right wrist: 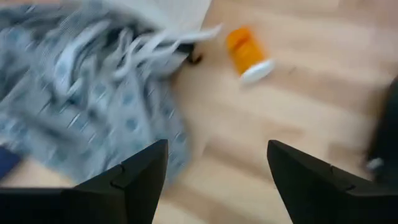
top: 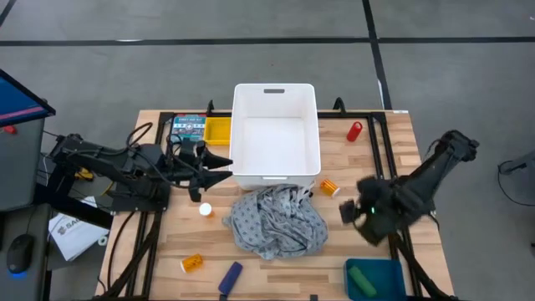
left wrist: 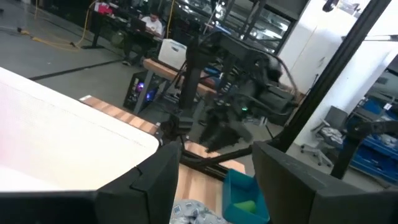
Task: Pick & place medical supplies in basket/bin
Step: Put the red bandage into the blue bin
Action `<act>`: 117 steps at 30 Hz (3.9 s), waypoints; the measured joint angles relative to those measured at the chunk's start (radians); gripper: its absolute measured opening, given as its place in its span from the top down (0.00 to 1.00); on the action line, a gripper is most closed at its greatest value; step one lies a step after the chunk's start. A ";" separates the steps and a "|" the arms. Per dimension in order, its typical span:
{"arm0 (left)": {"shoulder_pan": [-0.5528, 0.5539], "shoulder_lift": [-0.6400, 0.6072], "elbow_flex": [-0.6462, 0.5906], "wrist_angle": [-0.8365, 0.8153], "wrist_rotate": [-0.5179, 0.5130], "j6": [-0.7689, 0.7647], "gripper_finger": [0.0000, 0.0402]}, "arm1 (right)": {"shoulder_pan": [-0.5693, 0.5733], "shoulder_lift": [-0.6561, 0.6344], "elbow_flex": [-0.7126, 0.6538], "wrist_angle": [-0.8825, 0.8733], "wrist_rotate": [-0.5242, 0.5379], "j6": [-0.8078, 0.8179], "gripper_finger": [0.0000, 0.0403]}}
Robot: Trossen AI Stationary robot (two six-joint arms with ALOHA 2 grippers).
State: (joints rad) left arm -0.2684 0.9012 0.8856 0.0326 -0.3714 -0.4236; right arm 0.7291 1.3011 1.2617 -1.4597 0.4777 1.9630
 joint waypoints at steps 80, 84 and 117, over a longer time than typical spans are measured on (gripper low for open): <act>0.277 0.001 -0.001 -0.008 0.166 0.128 0.39 | -1.804 0.373 -0.018 0.327 -0.399 -1.649 0.21; 0.277 0.001 -0.001 -0.007 0.170 0.128 0.40 | -1.803 0.373 -0.019 0.331 -0.399 -1.649 0.22; 0.277 0.001 -0.001 -0.006 0.179 0.127 0.41 | -1.796 0.372 -0.023 0.323 -0.400 -1.679 0.62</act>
State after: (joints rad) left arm 0.0090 0.9024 0.8848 0.0269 -0.1921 -0.2966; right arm -1.0670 1.6729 1.2385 -1.1370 0.0776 0.2841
